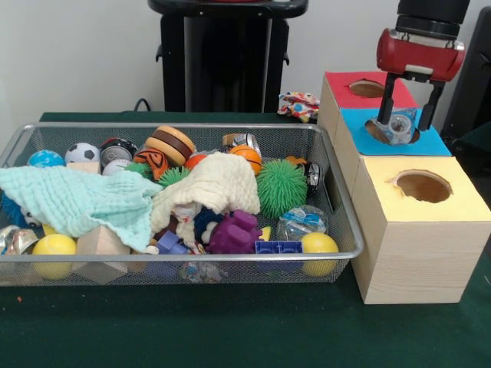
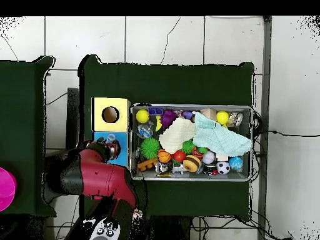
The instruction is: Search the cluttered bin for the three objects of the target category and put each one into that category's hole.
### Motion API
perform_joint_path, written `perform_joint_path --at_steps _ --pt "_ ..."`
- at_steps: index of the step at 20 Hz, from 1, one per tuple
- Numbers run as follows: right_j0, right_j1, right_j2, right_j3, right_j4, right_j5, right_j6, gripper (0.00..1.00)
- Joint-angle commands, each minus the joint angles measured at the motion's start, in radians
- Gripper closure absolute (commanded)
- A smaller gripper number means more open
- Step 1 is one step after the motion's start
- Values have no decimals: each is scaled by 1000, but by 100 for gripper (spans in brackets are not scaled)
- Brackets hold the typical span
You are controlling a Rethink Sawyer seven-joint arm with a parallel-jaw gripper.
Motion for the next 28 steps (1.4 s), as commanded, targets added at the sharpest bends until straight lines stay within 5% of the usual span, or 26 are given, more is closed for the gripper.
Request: perform_joint_path --at_steps 1,6,14,28 --pt "37 67 14 39 56 135 295 0" --pt "92 108 -64 22 73 260 346 0" --pt "75 186 -42 25 119 193 327 0" --pt "185 290 -179 -58 148 368 417 0"
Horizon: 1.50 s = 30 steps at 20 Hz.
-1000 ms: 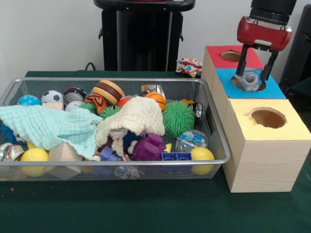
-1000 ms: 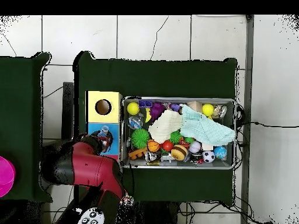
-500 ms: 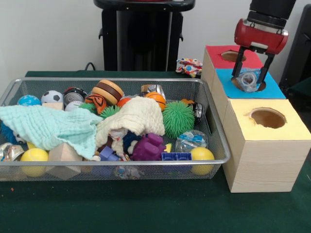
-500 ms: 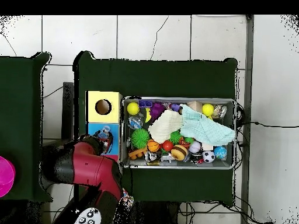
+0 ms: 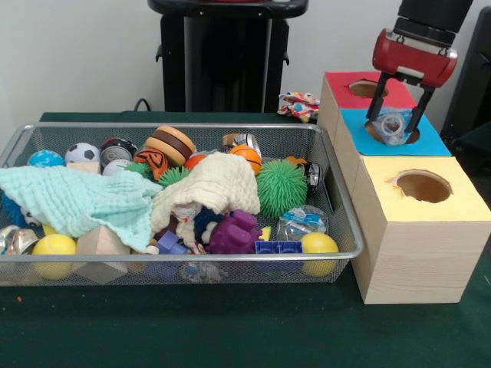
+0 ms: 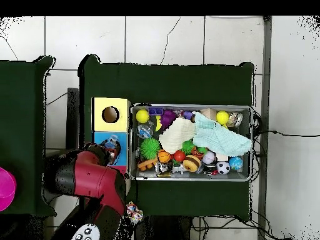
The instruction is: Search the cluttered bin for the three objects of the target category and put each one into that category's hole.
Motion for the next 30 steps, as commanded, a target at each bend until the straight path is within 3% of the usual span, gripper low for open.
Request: perform_joint_path --at_steps 1,7,16,23,26,28,30 --pt "51 172 -20 -4 11 272 370 0" --pt "118 214 -113 -44 -7 320 439 0" --pt "144 246 -150 -66 -27 316 492 0" --pt "196 318 -239 -93 -41 216 527 0" --pt "211 342 -274 -104 -40 222 538 0" --pt "205 336 -269 -102 -36 219 528 0" --pt "172 286 -197 -69 -15 191 498 0"
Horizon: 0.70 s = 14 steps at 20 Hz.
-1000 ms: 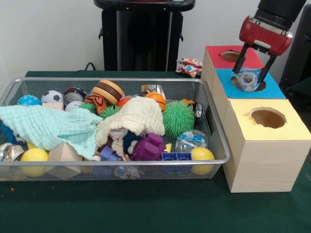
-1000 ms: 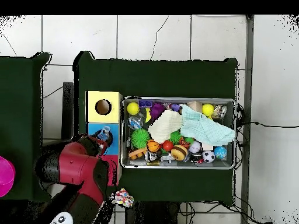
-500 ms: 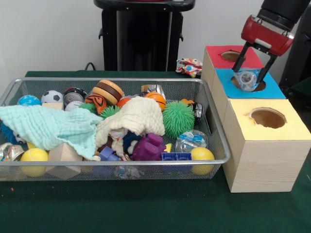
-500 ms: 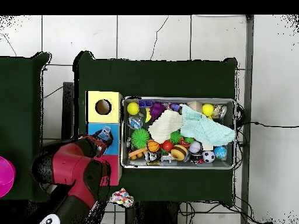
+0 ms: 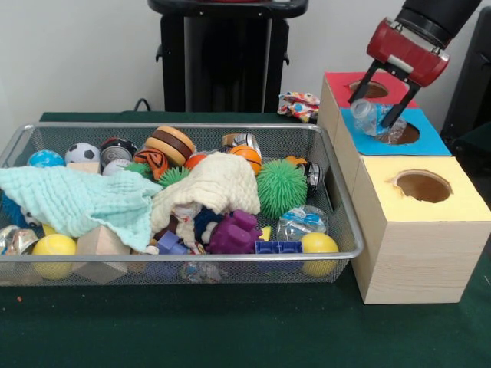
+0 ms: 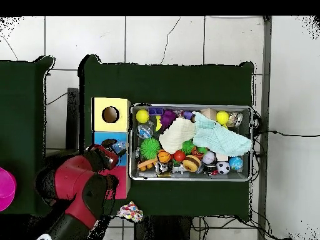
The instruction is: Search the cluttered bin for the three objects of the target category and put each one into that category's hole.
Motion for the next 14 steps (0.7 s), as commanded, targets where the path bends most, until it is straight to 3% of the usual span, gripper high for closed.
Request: perform_joint_path --at_steps 1,6,9,12,14 --pt "-75 12 170 83 5 68 189 0" --pt "-334 -192 574 270 105 -120 9 0" --pt "-490 -260 779 363 149 -162 -74 0" --pt "-615 -299 924 415 108 -225 -91 0" --pt "-631 -316 930 405 52 -222 -67 0"
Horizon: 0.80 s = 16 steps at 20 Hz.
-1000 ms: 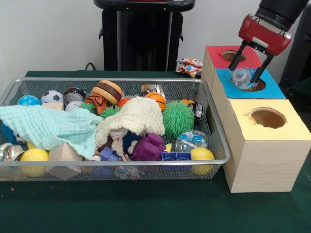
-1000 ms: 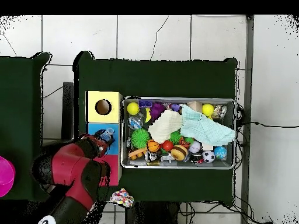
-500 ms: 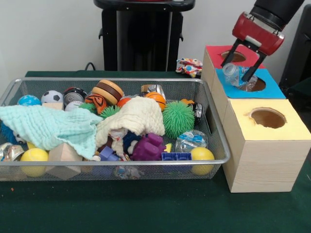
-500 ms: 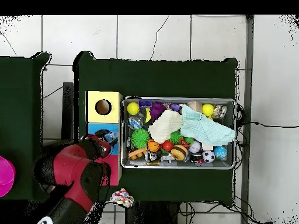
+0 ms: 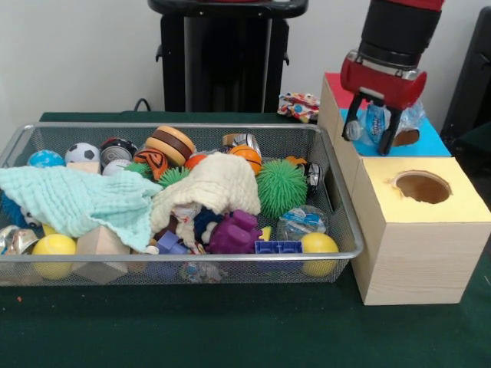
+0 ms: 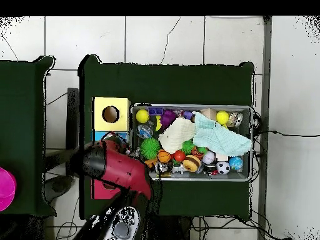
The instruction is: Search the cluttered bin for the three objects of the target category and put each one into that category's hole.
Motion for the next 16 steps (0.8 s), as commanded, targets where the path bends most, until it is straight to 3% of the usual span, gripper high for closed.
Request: perform_joint_path --at_steps 1,6,12,16 --pt "-195 -49 460 220 -45 -102 -50 0" --pt "-167 -70 407 182 -121 -50 6 0" --pt "-143 -87 378 169 -161 -31 48 0" --pt "-45 -89 257 124 -193 11 100 0"
